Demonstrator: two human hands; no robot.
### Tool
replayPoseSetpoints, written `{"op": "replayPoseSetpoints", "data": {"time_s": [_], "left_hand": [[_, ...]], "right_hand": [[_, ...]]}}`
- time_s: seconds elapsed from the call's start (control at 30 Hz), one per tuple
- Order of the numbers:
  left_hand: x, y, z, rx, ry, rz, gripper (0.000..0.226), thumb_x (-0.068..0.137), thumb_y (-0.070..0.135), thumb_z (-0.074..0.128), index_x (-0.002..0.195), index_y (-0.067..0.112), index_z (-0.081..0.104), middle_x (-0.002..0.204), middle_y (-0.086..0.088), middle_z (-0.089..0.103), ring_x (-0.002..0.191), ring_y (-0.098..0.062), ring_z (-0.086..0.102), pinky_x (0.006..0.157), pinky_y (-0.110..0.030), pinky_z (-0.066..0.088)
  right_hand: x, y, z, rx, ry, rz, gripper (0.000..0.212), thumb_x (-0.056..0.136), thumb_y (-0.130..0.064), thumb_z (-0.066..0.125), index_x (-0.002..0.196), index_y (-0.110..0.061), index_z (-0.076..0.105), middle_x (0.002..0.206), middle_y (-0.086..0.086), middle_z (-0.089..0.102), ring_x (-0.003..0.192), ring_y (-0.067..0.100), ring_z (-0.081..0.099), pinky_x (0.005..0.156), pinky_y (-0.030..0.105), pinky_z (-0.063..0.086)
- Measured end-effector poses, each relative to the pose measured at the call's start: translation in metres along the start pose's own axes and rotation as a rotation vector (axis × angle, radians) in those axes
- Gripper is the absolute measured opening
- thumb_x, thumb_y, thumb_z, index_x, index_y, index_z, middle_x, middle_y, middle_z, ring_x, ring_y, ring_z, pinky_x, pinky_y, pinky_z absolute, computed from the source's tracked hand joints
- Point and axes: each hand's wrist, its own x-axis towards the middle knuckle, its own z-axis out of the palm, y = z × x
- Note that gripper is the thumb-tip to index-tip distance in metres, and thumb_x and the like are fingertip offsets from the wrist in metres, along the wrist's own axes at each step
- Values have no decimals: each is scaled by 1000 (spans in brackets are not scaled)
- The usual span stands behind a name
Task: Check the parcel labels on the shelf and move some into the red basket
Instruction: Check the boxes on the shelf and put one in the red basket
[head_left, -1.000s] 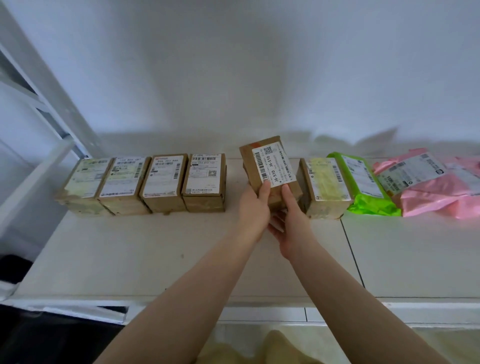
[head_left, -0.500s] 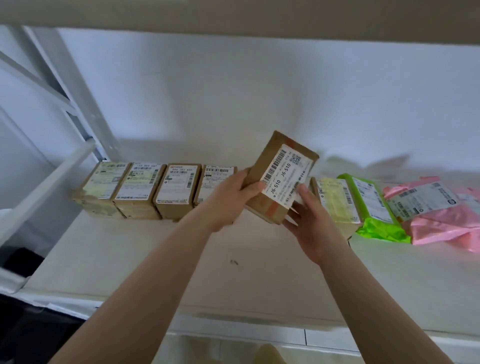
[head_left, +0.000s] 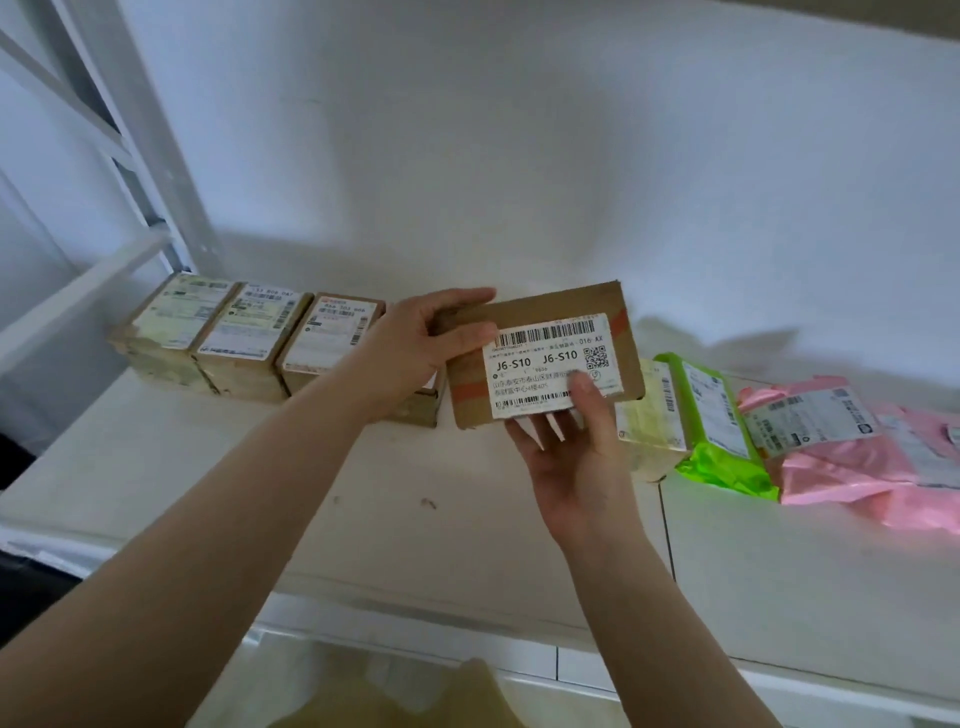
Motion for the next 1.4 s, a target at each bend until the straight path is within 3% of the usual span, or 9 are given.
{"op": "replayPoseSetpoints", "data": {"time_s": [0.1,0.2,0.47,0.57,0.83,1.07,1.17,1.33,1.4], "left_hand": [[-13,-2,9,-248,-57,-41,61,82,37,71,138,42,47,124,6,68,111,-10,66,102,-39,51],[-23,0,9,-322,-179,-57,87,69,43,81,142,52,33,132,7,63,120,-16,62,105,-50,44],[-34,21,13,-366,-204,31,107,58,34,88,147,48,30,130,-4,65,114,-24,66,87,-41,58],[-37,27,15,-323,-182,52,101,63,27,80,149,45,29,126,-6,67,113,-23,67,87,-40,58],[-46,31,26,-284,-180,14,100,64,27,77,150,41,28,123,-3,69,113,-21,67,85,-36,58],[-60,36,39,-270,-155,1,112,52,42,91,147,46,33,127,-3,67,116,-23,65,91,-40,56],[-69,34,47,-303,-121,2,102,60,28,83,148,44,33,126,-2,67,114,-22,66,88,-36,57],[-89,28,62,-339,-113,-5,99,57,29,86,144,42,39,125,0,68,114,-18,66,87,-34,57],[-97,29,68,-321,-132,-22,85,57,30,82,135,40,48,120,4,71,112,-14,67,86,-30,58]], "right_hand": [[-11,-1,3,31,-17,-70,92,63,-27,89,145,-23,48,138,12,63,126,28,61,105,52,49],[-27,-7,6,84,-55,-97,108,50,-33,96,145,-21,47,139,12,62,128,27,60,104,50,50],[-55,-24,5,96,-146,-124,92,51,-38,96,134,-29,57,138,7,63,120,19,65,95,42,56],[-58,-31,-3,57,-137,-112,101,51,-41,96,141,-27,52,137,4,64,122,19,63,98,46,54],[-68,-42,-19,43,-135,-86,102,54,-38,94,144,-20,50,130,4,67,122,21,63,101,43,53],[-77,-49,-33,45,-161,-78,96,55,-37,94,140,-22,54,129,3,68,121,20,63,102,44,52],[-81,-51,-38,31,-156,-60,99,50,-38,95,139,-23,55,127,4,69,119,20,65,99,42,54],[-92,-55,-48,-41,-112,-59,111,47,-44,95,145,-21,49,134,6,66,123,22,63,96,41,56],[-99,-58,-51,-94,-74,-83,112,46,-47,94,145,-22,48,134,5,66,123,21,63,98,42,55]]}}
